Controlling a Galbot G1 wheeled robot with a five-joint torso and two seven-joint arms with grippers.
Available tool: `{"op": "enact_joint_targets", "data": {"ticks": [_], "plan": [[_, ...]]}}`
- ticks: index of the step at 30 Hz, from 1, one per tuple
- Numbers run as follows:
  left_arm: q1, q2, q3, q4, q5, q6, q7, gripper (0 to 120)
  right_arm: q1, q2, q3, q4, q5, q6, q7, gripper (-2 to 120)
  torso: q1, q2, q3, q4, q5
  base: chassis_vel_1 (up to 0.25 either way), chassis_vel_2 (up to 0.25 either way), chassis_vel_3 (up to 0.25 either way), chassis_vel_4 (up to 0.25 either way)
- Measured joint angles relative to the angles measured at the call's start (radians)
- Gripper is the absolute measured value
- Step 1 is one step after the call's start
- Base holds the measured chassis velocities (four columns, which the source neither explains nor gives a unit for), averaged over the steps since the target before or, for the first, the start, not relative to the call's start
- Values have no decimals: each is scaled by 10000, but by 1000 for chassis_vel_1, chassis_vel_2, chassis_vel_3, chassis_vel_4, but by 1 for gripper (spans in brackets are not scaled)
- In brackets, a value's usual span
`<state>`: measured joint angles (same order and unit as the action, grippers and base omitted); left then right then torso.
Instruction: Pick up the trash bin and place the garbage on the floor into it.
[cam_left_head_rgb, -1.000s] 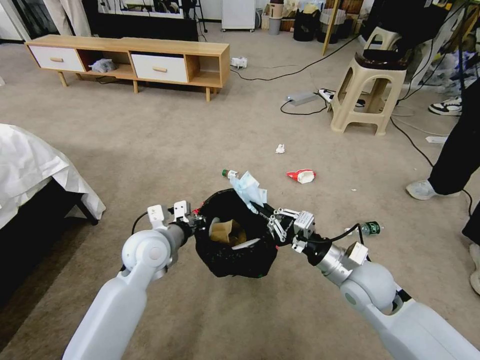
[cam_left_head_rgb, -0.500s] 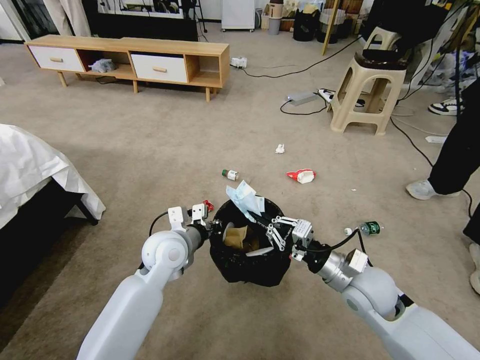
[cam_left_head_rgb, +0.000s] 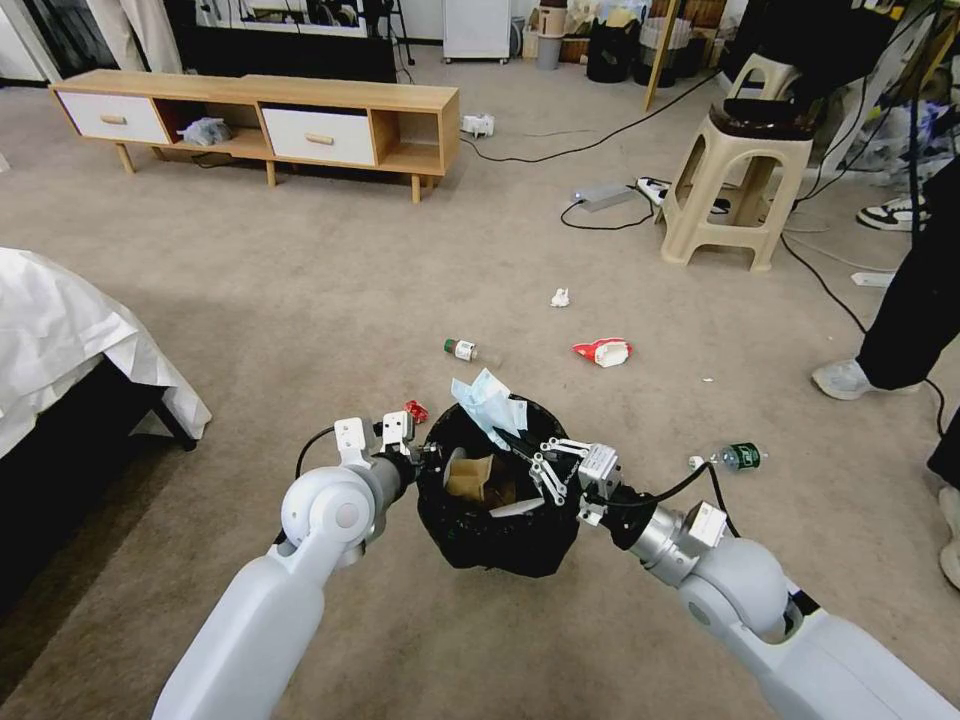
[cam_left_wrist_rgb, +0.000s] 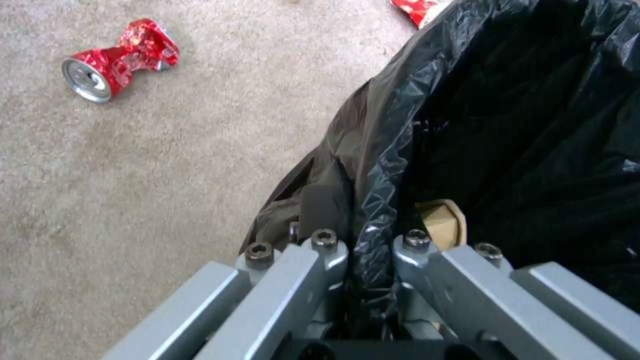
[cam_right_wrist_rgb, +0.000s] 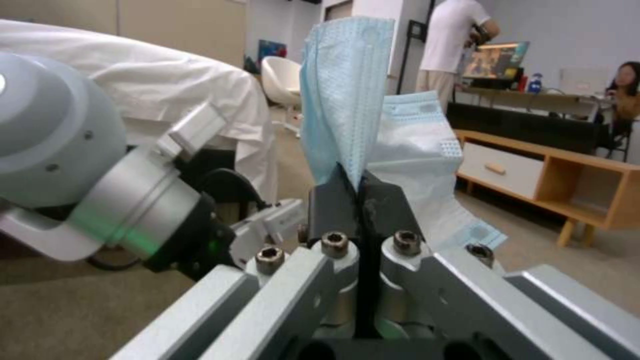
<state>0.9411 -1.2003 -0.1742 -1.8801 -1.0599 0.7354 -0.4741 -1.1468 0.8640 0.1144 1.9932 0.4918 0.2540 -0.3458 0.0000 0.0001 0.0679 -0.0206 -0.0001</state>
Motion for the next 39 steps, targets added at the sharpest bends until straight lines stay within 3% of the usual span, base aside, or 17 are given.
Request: {"op": "enact_joint_targets", "data": {"ticks": [4,7,10,12,16,18,22,24,30,39], "plan": [[-32,-5,-2,0,0,0,5,0,36,65,-35,-55,-93,-44,349,0,0,0,0,0,1,0,0,0,0],[-64,-2,18,-3,-5,-1,12,0,62,124,-47,-64,-163,-137,607,15,0,0,0,0,0,0,0,0,0],[-70,4,18,-3,-6,0,15,0,69,132,-49,-80,-176,-155,650,19,0,0,0,-1,0,0,0,0,0],[-80,22,18,-3,-5,-1,30,0,83,156,-77,-132,-219,-171,715,32,0,0,0,0,0,0,0,0,0],[-82,56,7,-4,-7,-1,64,0,126,194,-138,-175,-247,-187,780,42,0,0,0,-1,0,0,0,0,0],[-86,97,-29,-15,-12,0,93,0,212,227,-215,-201,-248,-226,842,56,0,0,0,0,0,0,0,0,0],[-86,116,-46,-16,-15,0,107,0,250,239,-234,-219,-248,-251,868,64,0,0,0,0,0,0,0,0,0],[-106,124,-56,9,-14,0,125,0,273,246,-250,-232,-245,-274,885,77,0,0,0,0,0,0,0,0,0],[-208,60,-78,189,98,0,141,0,292,265,-257,-252,-242,-276,888,98,0,0,0,0,0,0,0,0,0],[-266,-36,-180,298,211,0,133,0,420,267,-26,0,-116,-285,952,100,0,0,0,0,0,0,0,0,0]]}}
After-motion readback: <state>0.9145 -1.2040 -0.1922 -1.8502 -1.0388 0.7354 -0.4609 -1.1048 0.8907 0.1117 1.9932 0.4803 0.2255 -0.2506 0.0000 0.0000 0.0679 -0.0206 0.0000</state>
